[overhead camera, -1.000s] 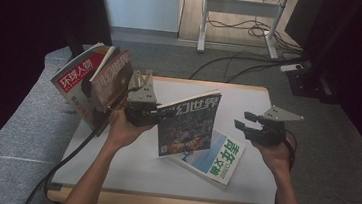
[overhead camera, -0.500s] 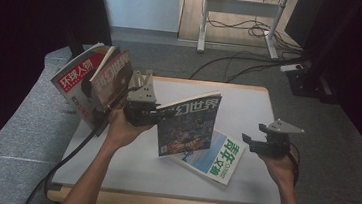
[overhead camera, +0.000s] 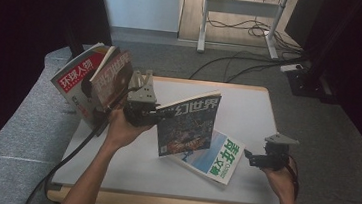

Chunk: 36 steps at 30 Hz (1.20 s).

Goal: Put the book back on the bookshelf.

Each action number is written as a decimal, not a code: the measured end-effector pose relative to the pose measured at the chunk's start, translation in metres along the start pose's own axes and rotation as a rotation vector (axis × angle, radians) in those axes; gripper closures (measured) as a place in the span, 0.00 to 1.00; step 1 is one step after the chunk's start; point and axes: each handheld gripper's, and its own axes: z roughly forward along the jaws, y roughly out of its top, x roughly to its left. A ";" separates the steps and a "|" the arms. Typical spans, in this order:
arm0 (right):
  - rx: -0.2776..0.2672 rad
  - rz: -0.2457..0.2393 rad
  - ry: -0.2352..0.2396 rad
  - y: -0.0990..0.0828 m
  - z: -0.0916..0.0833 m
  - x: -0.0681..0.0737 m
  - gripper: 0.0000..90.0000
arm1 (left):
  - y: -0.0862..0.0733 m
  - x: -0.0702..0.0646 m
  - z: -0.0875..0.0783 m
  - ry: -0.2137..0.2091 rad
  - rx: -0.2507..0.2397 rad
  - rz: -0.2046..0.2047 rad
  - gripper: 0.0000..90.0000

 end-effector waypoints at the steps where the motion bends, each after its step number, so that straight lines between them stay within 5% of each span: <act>1: 0.008 0.005 -0.002 -0.003 0.002 0.000 0.00 | 0.000 0.000 0.000 0.002 0.001 -0.001 0.91; 18: 0.092 0.071 -0.028 -0.047 0.026 0.001 0.00 | 0.000 -0.001 0.001 0.001 -0.006 -0.015 0.91; 36: 0.082 0.070 -0.038 -0.049 0.026 0.002 0.00 | 0.001 0.003 -0.003 0.050 -0.015 -0.056 0.92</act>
